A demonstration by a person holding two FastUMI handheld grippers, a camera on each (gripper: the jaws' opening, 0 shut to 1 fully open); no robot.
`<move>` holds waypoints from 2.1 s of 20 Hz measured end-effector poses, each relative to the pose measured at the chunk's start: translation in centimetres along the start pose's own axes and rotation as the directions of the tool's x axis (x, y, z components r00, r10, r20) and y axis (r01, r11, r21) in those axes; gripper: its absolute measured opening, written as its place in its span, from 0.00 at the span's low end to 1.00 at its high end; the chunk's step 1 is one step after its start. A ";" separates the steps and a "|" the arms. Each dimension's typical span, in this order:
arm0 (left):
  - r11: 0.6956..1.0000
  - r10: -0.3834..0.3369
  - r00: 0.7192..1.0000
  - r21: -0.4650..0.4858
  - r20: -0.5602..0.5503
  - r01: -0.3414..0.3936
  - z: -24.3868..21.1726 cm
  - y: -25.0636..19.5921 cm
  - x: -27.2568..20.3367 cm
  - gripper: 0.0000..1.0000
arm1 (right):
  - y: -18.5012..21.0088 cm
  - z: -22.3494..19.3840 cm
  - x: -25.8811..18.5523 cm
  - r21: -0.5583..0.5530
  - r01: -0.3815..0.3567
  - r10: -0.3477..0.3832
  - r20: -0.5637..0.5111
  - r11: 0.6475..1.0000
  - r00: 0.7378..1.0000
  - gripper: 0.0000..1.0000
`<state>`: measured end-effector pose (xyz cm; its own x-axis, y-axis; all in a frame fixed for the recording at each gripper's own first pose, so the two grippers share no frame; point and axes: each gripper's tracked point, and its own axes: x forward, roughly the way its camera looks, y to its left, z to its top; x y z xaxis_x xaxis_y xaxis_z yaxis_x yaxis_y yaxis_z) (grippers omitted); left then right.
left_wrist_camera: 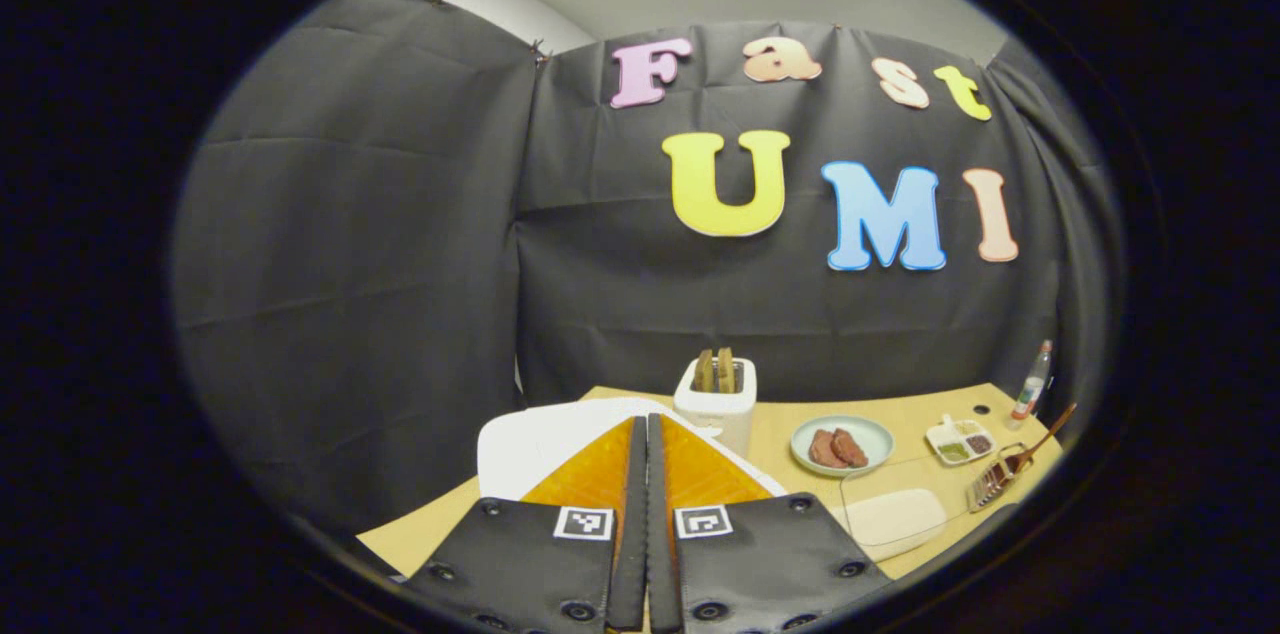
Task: Close the left gripper, press the button to open the rice cooker; take a wooden spoon from the chopstick holder with the right hand, scoop a spoonful of rice and pour it into the rice cooker, then put the wooden spoon back into the chopstick holder.
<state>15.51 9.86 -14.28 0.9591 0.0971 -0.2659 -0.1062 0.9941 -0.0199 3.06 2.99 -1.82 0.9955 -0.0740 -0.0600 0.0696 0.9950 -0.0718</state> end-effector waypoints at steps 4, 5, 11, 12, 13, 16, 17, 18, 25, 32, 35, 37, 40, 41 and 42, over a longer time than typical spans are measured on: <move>1.000 -0.007 0.993 0.006 -0.121 0.008 -5.4 1.3 3.0 0.12 | 1.2 -0.2 -0.5 -0.015 0.023 -0.023 -0.021 1.000 1.000 0.96; 1.000 -0.014 0.989 0.004 -0.145 0.015 -6.4 1.3 3.4 0.12 | 1.5 -0.4 -0.5 -0.017 0.029 -0.029 -0.027 0.999 0.999 0.96; 0.997 -0.066 0.983 0.036 -0.170 0.074 -8.2 0.9 3.4 0.06 | 2.9 -0.1 0.0 -0.035 0.046 -0.047 -0.034 0.998 0.998 0.96; 0.996 -0.071 0.984 0.040 -0.161 0.079 -8.3 1.0 3.4 0.07 | 3.2 0.1 0.2 -0.041 0.041 -0.042 -0.036 0.998 0.998 0.96; 0.996 -0.083 0.984 0.025 -0.158 0.087 -9.0 1.2 3.2 0.09 | 3.4 0.2 0.3 -0.046 0.037 -0.038 -0.031 0.998 0.999 0.96; 0.994 -0.106 0.982 -0.024 -0.155 0.104 -8.7 1.2 3.4 0.09 | 4.0 1.2 0.8 -0.052 0.017 -0.017 0.003 0.998 1.000 0.96; 0.995 -0.101 0.981 -0.019 -0.167 0.099 -8.9 1.0 3.6 0.12 | 4.1 1.2 1.2 -0.057 0.005 -0.004 0.010 0.998 1.000 0.96; 0.996 -0.087 0.984 -0.009 -0.152 0.087 -8.7 1.2 3.5 0.09 | 4.1 1.2 1.6 -0.062 -0.007 0.008 0.013 0.998 1.000 0.96; 0.998 0.007 1.000 0.063 0.017 -0.008 -0.1 1.6 2.9 0.09 | 2.1 1.4 5.2 -0.045 -0.077 0.077 0.007 0.996 0.997 0.96; 0.996 0.081 0.987 0.018 0.142 -0.085 6.9 2.1 1.7 0.09 | -0.8 -0.1 8.1 -0.017 -0.084 0.084 -0.012 0.996 0.996 0.96; 0.997 0.077 0.976 0.015 0.204 -0.082 9.6 0.6 -0.5 0.10 | -1.6 -0.7 9.0 -0.019 -0.085 0.085 -0.012 0.996 0.996 0.96; 0.997 0.069 0.966 0.016 0.249 -0.075 11.3 -0.7 -2.3 0.70 | -2.0 -1.2 10.0 -0.001 -0.086 0.086 -0.020 0.996 0.996 0.96; 0.997 0.065 0.944 0.007 0.323 -0.071 14.1 -2.6 -4.9 0.99 | -2.7 -2.3 11.2 0.013 -0.084 0.084 -0.030 0.996 0.996 0.96; 0.998 0.060 0.936 0.007 0.347 -0.067 14.8 -3.1 -5.9 0.99 | -2.9 -2.9 11.6 0.016 -0.082 0.082 -0.038 0.997 0.996 0.96; 0.998 0.054 0.932 0.011 0.359 -0.062 15.4 -3.7 -6.7 0.99 | -3.2 -3.5 12.1 0.023 -0.081 0.082 -0.050 0.996 0.995 0.96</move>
<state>13.52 6.31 2.44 0.9822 0.1610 0.0970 -0.1625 0.9867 0.0069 14.68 -1.29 -5.79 0.9933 0.0044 -0.1153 -0.0095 0.9990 -0.0436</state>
